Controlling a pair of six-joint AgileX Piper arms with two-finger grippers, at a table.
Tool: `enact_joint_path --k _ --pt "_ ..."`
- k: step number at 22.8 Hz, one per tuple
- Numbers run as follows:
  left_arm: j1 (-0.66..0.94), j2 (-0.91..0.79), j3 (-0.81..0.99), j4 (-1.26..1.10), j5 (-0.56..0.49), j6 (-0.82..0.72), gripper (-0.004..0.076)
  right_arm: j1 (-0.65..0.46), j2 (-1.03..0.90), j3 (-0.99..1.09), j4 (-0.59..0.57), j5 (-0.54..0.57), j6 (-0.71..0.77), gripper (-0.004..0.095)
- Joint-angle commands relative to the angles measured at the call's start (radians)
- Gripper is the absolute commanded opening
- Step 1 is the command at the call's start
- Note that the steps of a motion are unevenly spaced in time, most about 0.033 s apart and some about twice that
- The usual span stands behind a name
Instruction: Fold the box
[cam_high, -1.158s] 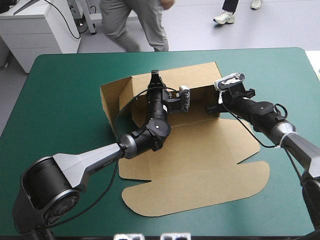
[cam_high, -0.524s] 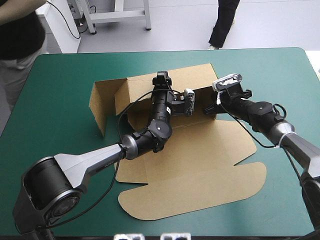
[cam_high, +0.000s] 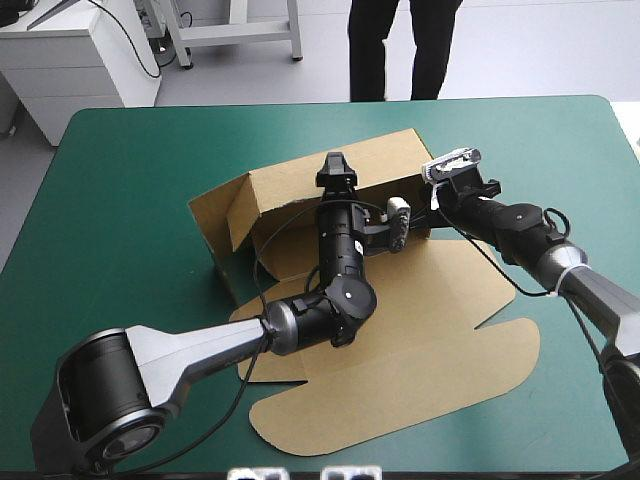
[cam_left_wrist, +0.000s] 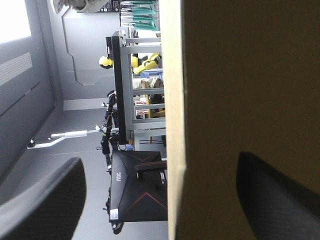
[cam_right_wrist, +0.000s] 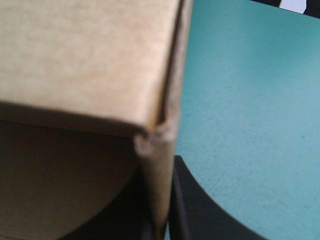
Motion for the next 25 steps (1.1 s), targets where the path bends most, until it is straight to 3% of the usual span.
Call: enact_joint_path --k 1,12,14,15,16,17,20,25 --pt "-0.050 -0.046 -0.023 -0.023 0.093 -0.017 0.0580 0.001 -0.039 -0.029 0.015 -0.002 -0.004 -0.0018" --pt "-0.227 -0.050 -0.023 -0.155 0.275 -0.015 0.0442 0.001 -0.039 -0.029 0.017 -0.006 -0.001 -0.0018" --pt "-0.234 -0.050 -0.023 -0.200 0.274 0.036 0.0316 0.001 -0.039 -0.029 0.017 -0.004 0.027 -0.0018" --pt "-0.227 -0.050 -0.023 -0.252 0.268 0.102 0.0166 0.001 -0.039 -0.029 0.017 -0.004 0.027 -0.0018" --pt "-0.216 -0.057 -0.023 -0.306 0.243 0.137 0.0028 0.001 -0.039 -0.029 0.017 -0.004 0.027 -0.0018" --pt "-0.208 -0.069 -0.023 -0.357 0.212 0.176 -0.0001 0.001 -0.039 -0.029 0.017 -0.004 0.027 -0.0018" --pt "-0.140 -0.159 -0.023 -0.580 0.019 0.236 0.0000 0.001 -0.039 -0.029 0.017 -0.004 0.027 -0.0018" --pt "-0.016 -0.311 -0.023 -0.817 -0.084 0.353 0.0000 0.001 -0.039 -0.029 0.017 -0.004 0.027 -0.0018"
